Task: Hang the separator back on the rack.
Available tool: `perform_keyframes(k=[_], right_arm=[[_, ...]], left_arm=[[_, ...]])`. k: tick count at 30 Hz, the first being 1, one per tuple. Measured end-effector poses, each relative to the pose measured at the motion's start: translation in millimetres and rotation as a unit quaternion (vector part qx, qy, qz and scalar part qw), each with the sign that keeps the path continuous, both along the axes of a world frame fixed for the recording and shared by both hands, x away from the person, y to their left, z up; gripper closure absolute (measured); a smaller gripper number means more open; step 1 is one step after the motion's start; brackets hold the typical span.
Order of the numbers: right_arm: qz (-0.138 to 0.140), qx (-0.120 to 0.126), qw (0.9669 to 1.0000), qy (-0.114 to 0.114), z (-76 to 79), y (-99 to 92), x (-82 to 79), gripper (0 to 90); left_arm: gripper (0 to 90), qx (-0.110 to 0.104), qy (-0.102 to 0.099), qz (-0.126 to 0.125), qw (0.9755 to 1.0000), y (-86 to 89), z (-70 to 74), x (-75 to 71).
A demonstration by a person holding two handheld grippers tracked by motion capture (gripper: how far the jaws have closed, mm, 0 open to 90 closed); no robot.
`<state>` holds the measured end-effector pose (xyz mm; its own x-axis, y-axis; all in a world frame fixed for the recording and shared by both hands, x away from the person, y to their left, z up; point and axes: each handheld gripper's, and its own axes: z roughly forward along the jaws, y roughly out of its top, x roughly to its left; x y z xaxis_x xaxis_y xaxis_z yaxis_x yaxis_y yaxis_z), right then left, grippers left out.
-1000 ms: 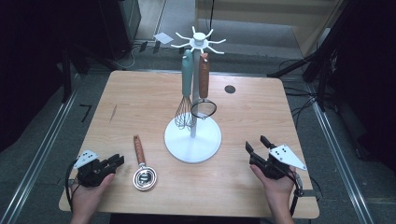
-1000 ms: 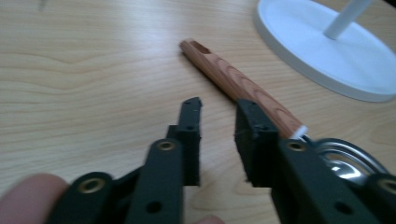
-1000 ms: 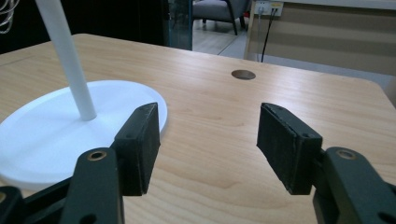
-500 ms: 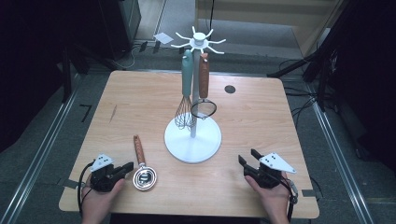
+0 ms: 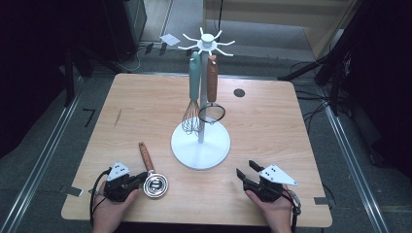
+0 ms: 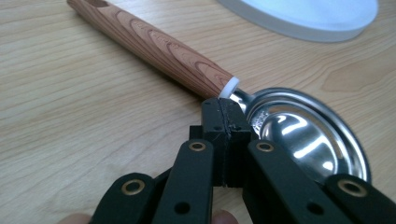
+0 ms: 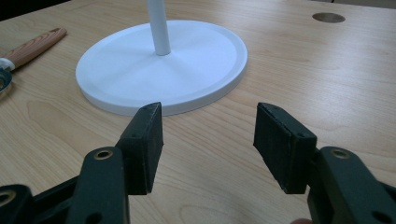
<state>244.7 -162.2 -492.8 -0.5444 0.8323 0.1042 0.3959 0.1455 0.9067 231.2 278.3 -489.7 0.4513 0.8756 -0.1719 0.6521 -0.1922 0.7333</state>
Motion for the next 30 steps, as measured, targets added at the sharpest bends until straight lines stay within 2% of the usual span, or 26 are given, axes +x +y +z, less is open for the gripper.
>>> perform_keyframes(k=[12, 18, 21, 24, 30], right_arm=[[-0.001, -0.001, 1.0, 0.0, -1.7, -2.3, 0.5, 43.4], [0.008, -0.005, 1.0, 0.001, -1.8, 1.0, -0.9, 47.7], [0.019, -0.001, 0.9998, 0.004, -1.5, 5.1, -2.6, 49.5], [0.038, 0.023, 0.999, 0.008, 1.1, 12.6, -5.8, 51.7], [0.078, 0.02, 0.9965, 0.023, 4.0, 41.9, -12.9, 58.9]], left_arm=[[90.0, 0.001, 0.0, -0.026, 0.9996, -12.7, -0.1, -4.8], [90.0, 0.006, 0.001, -0.043, 0.999, -21.6, -1.0, -7.9], [90.0, 0.008, 0.001, -0.049, 0.9988, -26.3, -1.6, -9.0], [90.0, 0.008, 0.002, -0.055, 0.9985, -31.7, -2.2, -9.7], [90.0, 0.008, 0.001, -0.06, 0.9982, -39.7, -2.8, -10.6]])
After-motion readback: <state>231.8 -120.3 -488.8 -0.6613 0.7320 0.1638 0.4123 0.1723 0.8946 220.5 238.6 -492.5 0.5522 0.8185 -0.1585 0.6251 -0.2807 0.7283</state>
